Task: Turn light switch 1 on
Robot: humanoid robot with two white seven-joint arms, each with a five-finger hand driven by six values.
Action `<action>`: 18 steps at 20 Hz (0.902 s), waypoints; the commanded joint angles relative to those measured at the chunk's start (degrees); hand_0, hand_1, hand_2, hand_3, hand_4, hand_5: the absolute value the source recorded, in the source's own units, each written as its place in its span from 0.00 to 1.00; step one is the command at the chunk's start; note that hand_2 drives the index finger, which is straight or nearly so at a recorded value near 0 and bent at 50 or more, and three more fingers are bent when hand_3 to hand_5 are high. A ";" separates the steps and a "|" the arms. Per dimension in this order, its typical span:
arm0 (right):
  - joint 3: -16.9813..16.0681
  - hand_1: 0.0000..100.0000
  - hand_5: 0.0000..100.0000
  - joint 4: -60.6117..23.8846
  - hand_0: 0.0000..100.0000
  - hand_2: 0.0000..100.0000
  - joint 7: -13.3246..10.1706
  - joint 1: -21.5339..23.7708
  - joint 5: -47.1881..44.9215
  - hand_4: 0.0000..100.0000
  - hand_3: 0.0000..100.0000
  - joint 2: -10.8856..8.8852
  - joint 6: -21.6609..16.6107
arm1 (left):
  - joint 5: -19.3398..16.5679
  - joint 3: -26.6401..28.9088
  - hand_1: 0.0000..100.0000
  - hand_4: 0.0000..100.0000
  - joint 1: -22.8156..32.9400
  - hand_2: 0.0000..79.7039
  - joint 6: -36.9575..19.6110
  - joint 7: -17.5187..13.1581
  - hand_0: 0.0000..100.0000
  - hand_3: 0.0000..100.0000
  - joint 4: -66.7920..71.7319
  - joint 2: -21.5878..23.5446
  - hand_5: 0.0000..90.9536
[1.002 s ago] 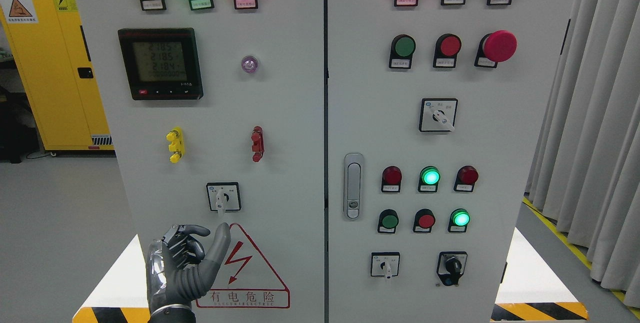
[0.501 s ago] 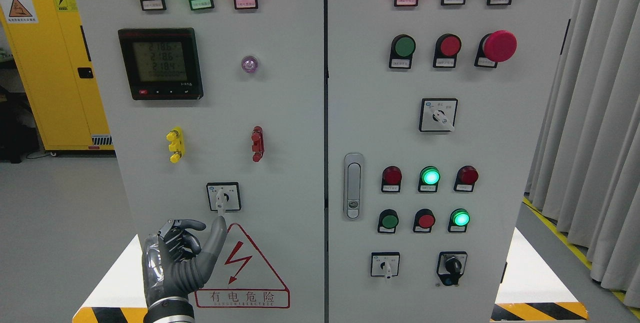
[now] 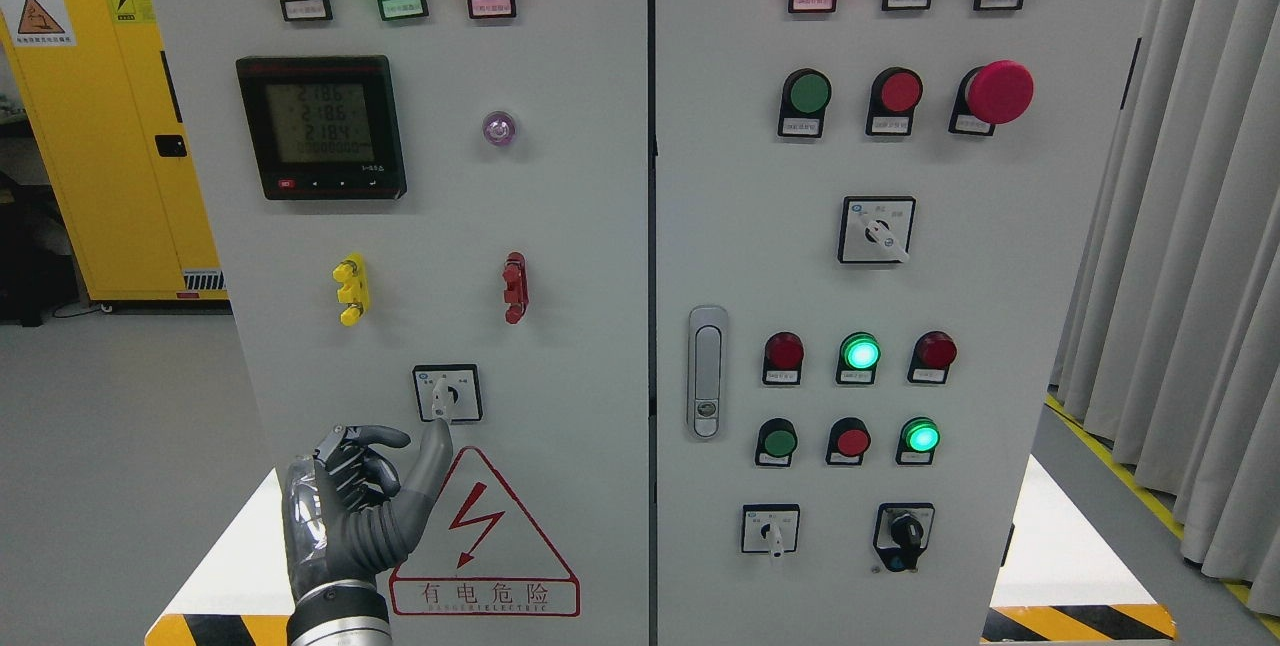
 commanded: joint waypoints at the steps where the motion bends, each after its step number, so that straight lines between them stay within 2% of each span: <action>1: 0.00 0.50 0.00 0.00 0.00 0.04 -0.04 0.00 -1.67 0.00 0.00 0.01 0.04 | -1.25 -0.08 0.73 0.89 -0.86 0.78 1.42 -0.06 0.15 0.98 0.37 -0.18 0.91; 18: 0.00 0.50 0.00 0.00 0.00 0.04 -0.04 0.08 -1.67 0.00 0.00 0.01 0.04 | -2.22 -0.61 0.73 0.89 -2.27 0.80 3.80 -0.06 0.14 0.98 0.72 -0.62 0.92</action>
